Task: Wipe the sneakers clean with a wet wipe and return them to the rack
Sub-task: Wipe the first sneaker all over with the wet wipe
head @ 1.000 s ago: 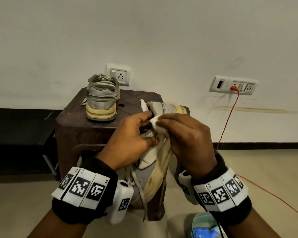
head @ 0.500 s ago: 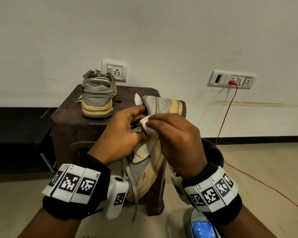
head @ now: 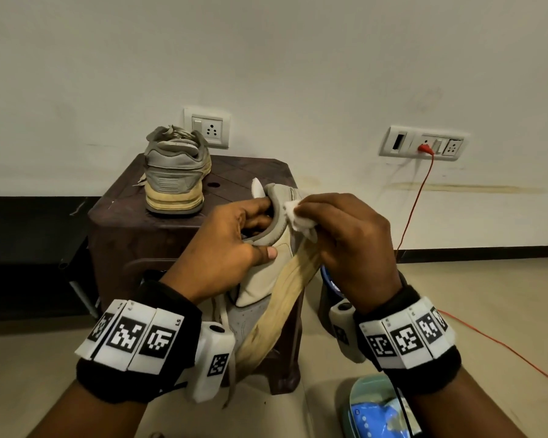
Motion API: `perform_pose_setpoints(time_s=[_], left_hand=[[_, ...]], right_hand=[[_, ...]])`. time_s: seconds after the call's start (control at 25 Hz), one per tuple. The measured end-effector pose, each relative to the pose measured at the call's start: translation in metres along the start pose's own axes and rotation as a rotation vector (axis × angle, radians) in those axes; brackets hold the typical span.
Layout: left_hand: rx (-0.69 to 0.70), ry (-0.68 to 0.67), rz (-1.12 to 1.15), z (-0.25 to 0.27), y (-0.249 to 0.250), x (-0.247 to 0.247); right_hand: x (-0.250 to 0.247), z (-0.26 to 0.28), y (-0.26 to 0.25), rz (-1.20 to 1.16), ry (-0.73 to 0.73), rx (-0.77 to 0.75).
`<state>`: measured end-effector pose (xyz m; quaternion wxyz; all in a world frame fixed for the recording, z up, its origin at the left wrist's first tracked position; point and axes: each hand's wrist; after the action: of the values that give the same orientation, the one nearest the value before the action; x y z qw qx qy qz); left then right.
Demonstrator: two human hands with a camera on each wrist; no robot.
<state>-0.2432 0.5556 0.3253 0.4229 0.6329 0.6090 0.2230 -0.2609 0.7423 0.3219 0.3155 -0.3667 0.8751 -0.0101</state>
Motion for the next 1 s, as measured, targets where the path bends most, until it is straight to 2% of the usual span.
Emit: perform_pose_setpoints(time_s=[0.12, 0.2, 0.32, 0.4, 0.52, 0.72, 0.8, 1.0], left_hand=[[-0.009, 0.114, 0.063, -0.001, 0.000, -0.008], [-0.012, 0.142, 0.106, -0.001, 0.001, -0.013], [-0.032, 0.080, 0.122, -0.002, 0.000, -0.009], [-0.053, 0.036, 0.123, 0.000, 0.001, -0.003], [-0.047, 0.049, 0.114, -0.001, 0.000, 0.001], [0.005, 0.167, 0.182, -0.004, -0.003, -0.008], [0.019, 0.145, 0.204, -0.005, -0.002, -0.007], [0.065, 0.080, 0.278, -0.007, 0.001, -0.003]], right_hand=[[0.007, 0.013, -0.006, 0.006, -0.115, -0.125], [0.010, 0.014, -0.007, 0.030, -0.056, -0.132], [0.001, 0.002, 0.002, 0.085, 0.125, -0.016], [-0.006, -0.005, 0.013, 0.072, 0.147, 0.081], [-0.012, -0.005, 0.024, 0.034, 0.087, 0.093], [-0.001, 0.012, 0.010, 0.040, -0.101, -0.078], [0.002, 0.014, 0.009, 0.058, -0.054, -0.069], [-0.007, 0.004, 0.011, 0.062, 0.191, 0.052]])
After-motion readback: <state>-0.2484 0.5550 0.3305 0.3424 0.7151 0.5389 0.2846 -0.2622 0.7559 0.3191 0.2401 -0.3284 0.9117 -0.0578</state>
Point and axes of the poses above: each hand's wrist, its own z-axis away from the middle knuckle, its own x-axis out of the palm, y = z × x, and after that the axes turned 15 degrees about x, right-handed
